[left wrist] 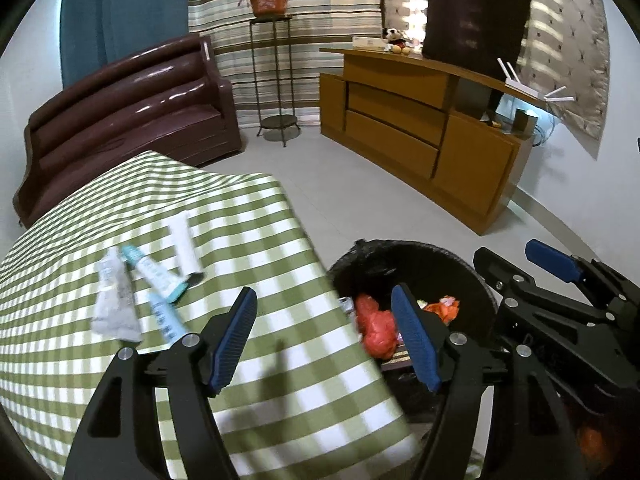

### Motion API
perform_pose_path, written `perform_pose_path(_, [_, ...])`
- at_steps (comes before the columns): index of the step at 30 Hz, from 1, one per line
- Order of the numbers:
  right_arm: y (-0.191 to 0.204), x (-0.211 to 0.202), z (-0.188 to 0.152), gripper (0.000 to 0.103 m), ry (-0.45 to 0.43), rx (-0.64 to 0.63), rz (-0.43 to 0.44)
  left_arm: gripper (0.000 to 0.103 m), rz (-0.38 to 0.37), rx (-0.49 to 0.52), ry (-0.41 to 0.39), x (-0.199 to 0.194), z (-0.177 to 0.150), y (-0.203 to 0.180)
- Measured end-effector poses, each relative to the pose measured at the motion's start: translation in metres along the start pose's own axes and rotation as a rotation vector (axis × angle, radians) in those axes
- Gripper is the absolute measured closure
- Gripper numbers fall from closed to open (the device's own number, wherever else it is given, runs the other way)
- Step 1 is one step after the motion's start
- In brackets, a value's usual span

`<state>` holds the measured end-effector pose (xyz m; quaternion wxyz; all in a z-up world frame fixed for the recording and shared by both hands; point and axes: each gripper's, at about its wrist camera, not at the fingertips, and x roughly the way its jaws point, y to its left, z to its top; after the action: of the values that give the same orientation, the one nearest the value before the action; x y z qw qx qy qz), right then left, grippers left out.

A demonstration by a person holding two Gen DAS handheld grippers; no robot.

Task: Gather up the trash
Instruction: 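Carry both bags over the black bin and open both tools to drop them, then move both open tools back over the table toward the tubes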

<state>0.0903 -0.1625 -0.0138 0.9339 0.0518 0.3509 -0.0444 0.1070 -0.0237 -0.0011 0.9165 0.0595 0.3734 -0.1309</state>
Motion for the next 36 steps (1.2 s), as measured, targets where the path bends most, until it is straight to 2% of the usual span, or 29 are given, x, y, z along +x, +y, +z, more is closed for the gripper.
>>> perform_pose_path(7, [0.033,-0.008,0.0,0.031,-0.017,-0.053,0.046,0.035,0.067,-0.053,-0.006,-0.017,-0.005,0.035])
perform_pose_path(13, [0.058,-0.012,0.0,0.028,-0.013,-0.079,0.086,0.035,0.117,-0.103,-0.014,-0.029,-0.01,0.062])
perform_pose_path(25, [0.11,-0.015,-0.007,0.027,0.013,-0.141,0.143,0.034,0.18,-0.174,-0.006,-0.046,-0.031,0.116])
perform_pose_path(36, [0.17,-0.009,-0.015,0.027,0.045,-0.252,0.197,0.034,0.246,-0.25,0.01,-0.057,-0.051,0.17])
